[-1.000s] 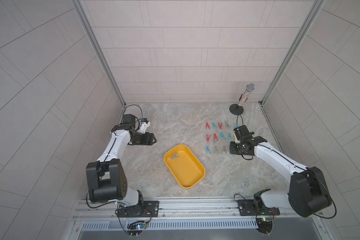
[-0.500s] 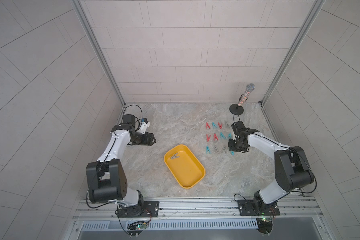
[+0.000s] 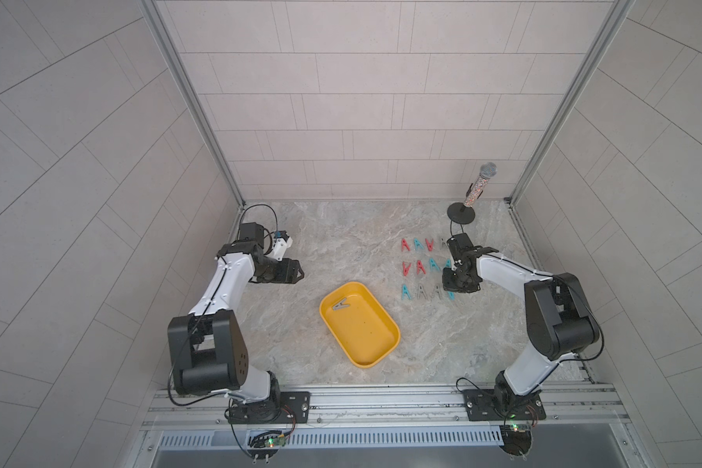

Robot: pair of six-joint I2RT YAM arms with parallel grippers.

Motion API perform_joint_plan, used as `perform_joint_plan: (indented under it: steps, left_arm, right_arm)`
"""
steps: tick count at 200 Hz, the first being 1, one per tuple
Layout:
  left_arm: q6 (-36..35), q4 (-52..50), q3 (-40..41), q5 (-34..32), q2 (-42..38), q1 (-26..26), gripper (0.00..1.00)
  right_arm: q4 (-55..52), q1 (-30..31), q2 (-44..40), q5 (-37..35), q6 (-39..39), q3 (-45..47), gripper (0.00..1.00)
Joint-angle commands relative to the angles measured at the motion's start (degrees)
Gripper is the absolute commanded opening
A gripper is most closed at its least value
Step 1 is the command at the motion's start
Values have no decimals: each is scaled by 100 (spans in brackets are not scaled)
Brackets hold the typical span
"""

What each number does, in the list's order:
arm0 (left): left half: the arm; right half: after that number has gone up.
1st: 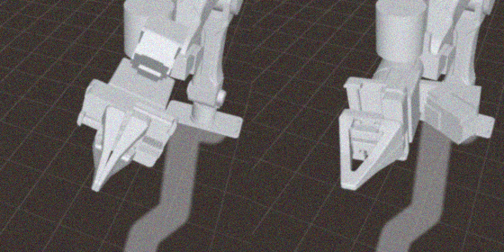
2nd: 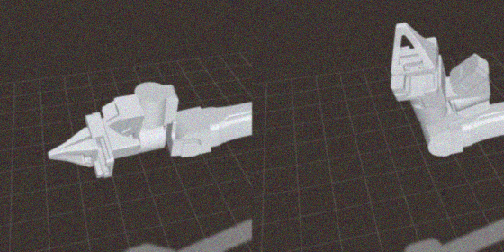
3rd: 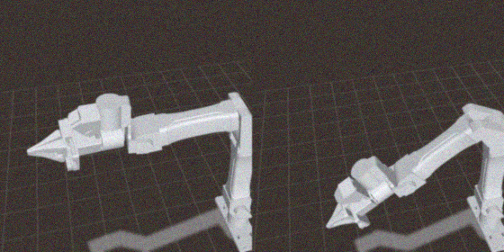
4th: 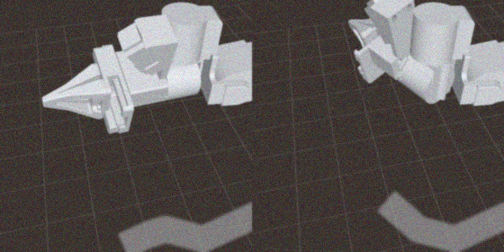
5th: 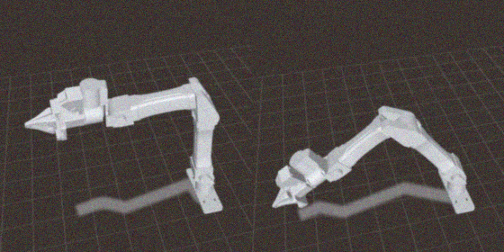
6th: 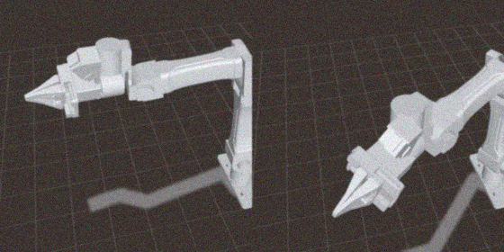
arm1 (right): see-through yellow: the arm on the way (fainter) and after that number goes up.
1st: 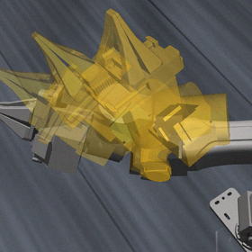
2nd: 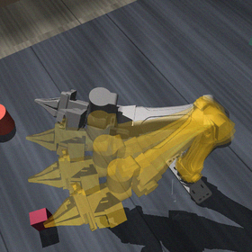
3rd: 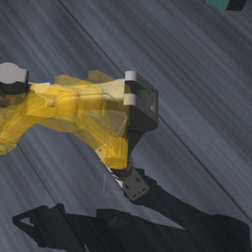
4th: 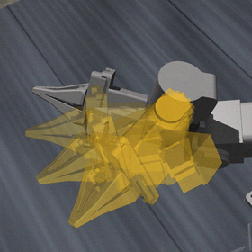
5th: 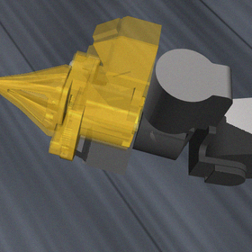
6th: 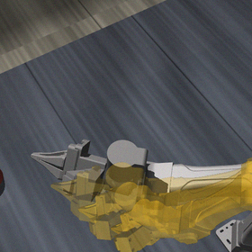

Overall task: Take the clothespins out of the storage box
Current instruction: Place the clothespin at the center of the board.

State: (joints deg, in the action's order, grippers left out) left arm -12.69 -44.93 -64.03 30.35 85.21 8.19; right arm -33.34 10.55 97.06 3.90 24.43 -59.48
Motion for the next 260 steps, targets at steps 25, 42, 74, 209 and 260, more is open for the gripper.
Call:
perform_joint_plan:
  steps: [25,42,74,209,260]
  left_arm:
    - [-65,-135,-55,-19,-2,-27,74]
    - [-65,-139,-55,-20,-1,-22,74]
    - [-70,-134,-45,-11,-6,-26,74]
    - [28,27,28,-298,-206,-8,74]
    - [126,143,79,-521,-364,63,74]
  right_arm:
    - [-40,-16,25,-153,48,-47,16]
    - [-56,-13,-33,-127,54,-71,19]
    - [-149,-9,-230,-89,67,-112,23]
    - [-170,60,-1885,682,-117,56,26]
    - [280,422,-2621,1273,-226,341,26]
